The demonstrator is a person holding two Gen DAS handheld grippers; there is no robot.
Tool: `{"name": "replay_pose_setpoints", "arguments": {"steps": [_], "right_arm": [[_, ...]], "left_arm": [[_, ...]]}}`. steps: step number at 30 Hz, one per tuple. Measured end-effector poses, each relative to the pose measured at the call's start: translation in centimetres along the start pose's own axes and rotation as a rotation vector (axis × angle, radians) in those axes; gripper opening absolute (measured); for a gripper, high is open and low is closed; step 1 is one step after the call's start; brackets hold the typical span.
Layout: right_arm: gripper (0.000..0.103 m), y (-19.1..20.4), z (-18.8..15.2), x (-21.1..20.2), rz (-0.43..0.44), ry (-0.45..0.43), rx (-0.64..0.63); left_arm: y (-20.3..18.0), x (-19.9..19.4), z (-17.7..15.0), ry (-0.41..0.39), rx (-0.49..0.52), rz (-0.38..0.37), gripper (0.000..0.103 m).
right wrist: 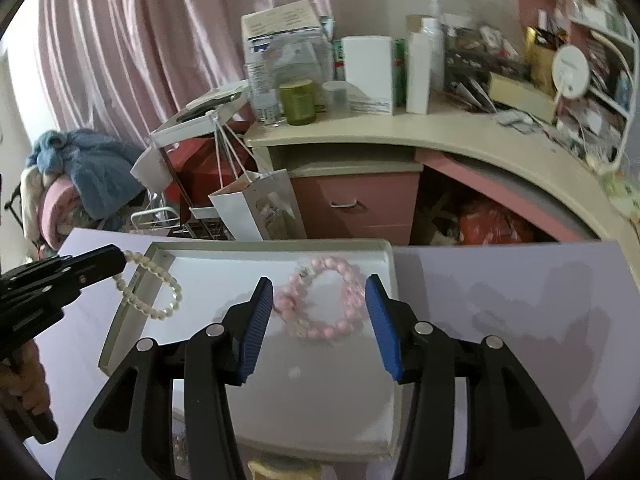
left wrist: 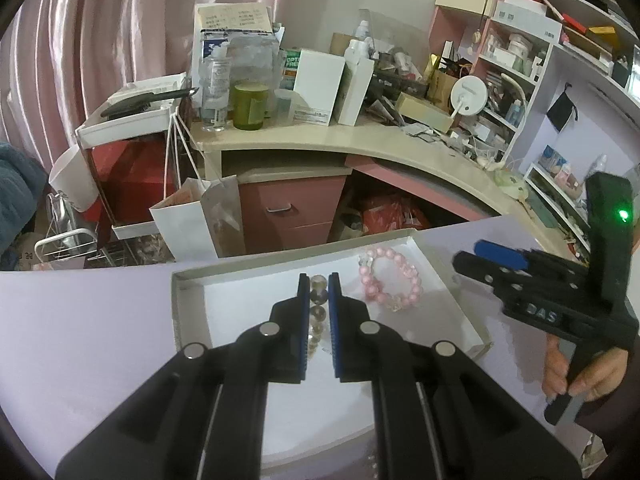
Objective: Organize jewelry
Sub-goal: 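Carry both bracelets into the grey tray and open both grippers to release them, then withdraw both open grippers from the tray back over the table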
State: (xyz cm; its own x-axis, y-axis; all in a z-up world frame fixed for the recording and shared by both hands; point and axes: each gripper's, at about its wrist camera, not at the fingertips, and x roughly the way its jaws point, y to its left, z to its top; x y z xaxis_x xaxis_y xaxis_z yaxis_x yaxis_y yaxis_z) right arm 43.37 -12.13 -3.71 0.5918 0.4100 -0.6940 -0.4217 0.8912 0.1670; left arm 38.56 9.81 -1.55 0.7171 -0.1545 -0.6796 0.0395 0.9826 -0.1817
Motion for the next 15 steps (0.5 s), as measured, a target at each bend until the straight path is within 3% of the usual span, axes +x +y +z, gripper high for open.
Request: {"name": "replay_pose_setpoints", "arguments": {"steps": [3,5,6,10,15], "right_arm": [[0.050,-0.4,-0.7,-0.9,0.002,-0.005,0.019],[0.050,-0.4,-1.2,-1.9,-0.001,-0.020,0.021],[0.050,-0.4,-1.6,-2.6,0.000,-0.032,0.024],[0.050,-0.3,-3.3,-5.3,-0.004,-0.071,0.022],[0.050,0.0,-6.2,-8.5,-0.007,-0.098,0.018]], "left_arm": [[-0.1,0.2,0.2,-0.005,-0.006,0.026,0.013],[0.2,-0.6,0.2,-0.026,-0.027,0.041,0.036],[0.3,-1.2,0.0,-0.040,-0.032,0.053,0.039],[0.7,-4.4,-1.1,-0.084,-0.056,0.079,0.042],[0.6,-9.2,-4.1,-0.149,-0.065,0.142,0.055]]}}
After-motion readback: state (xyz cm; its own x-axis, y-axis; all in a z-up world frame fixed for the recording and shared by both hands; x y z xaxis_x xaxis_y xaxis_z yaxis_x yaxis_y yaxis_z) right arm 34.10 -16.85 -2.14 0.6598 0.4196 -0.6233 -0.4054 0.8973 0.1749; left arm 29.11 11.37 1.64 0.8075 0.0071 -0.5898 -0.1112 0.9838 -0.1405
